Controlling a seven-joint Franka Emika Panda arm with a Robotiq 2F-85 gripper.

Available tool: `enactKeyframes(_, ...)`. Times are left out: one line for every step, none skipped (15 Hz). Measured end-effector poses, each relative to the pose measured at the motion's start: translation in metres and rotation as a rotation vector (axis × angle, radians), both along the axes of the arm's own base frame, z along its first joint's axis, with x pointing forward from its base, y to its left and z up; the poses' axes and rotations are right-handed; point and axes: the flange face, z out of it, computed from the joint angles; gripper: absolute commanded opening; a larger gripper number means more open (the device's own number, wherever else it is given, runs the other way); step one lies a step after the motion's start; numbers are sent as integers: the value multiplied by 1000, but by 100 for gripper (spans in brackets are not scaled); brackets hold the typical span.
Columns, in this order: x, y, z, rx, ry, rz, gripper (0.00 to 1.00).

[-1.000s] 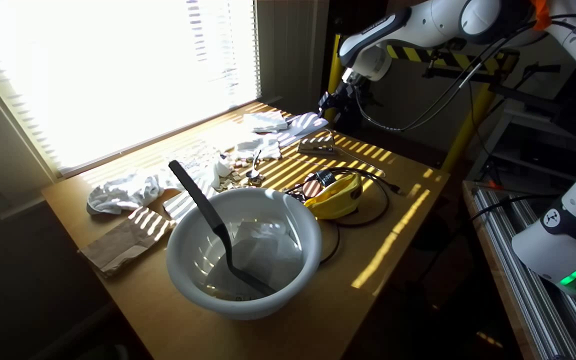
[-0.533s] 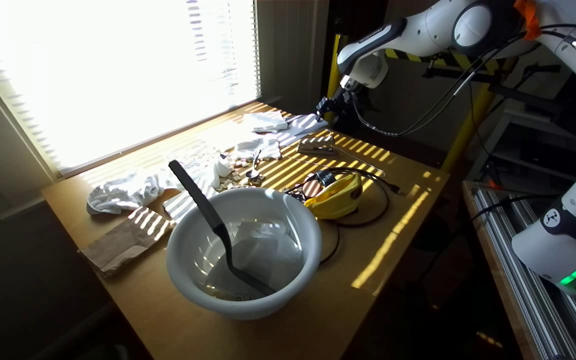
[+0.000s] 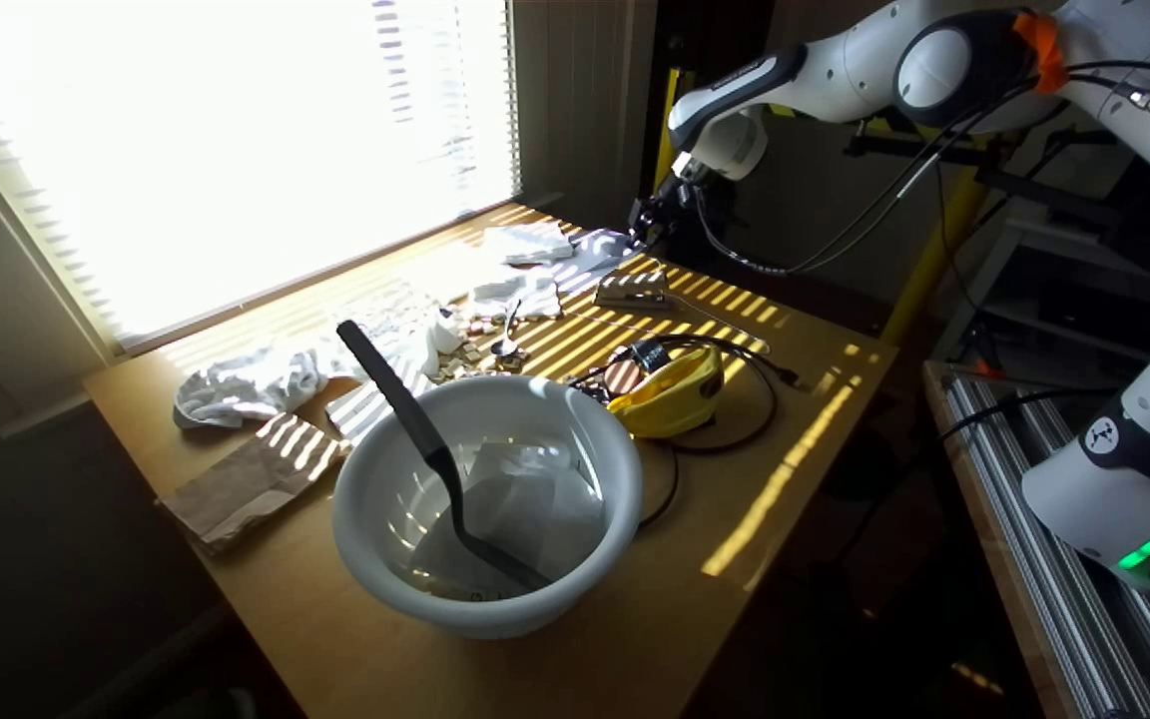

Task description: Turn the stapler, then pick up the paper from the table and staple it

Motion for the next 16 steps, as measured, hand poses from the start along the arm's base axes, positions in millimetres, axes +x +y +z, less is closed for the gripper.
enactKeyframes(2, 0, 2, 2, -5, 1, 10)
enactKeyframes(4, 1, 3, 3, -10, 2, 1)
enactKeyframes(6, 1, 4, 3, -14, 2, 1)
enactKeyframes(7, 1, 6, 2, -17, 1, 0)
enactKeyframes(8, 0, 8, -1, -20, 0, 0)
enactKeyframes(10, -1, 12, -7, -25, -1, 0)
enactKeyframes(11, -3, 18, -14, -31, -1, 0)
enactKeyframes(13, -5, 26, -24, -39, -1, 0)
enactKeyframes(15, -7, 37, -35, -49, 0, 0)
enactKeyframes(17, -8, 51, -43, -57, 6, 0)
enactKeyframes(19, -9, 67, -47, -65, 18, 0)
enactKeyframes(21, -9, 84, -45, -71, 32, 0)
enactKeyframes(23, -8, 102, -37, -76, 49, 0)
enactKeyframes(25, -6, 120, -22, -78, 71, 0)
enactKeyframes(26, -2, 137, -1, -81, 97, 0)
enactKeyframes(27, 2, 154, 22, -85, 125, 0)
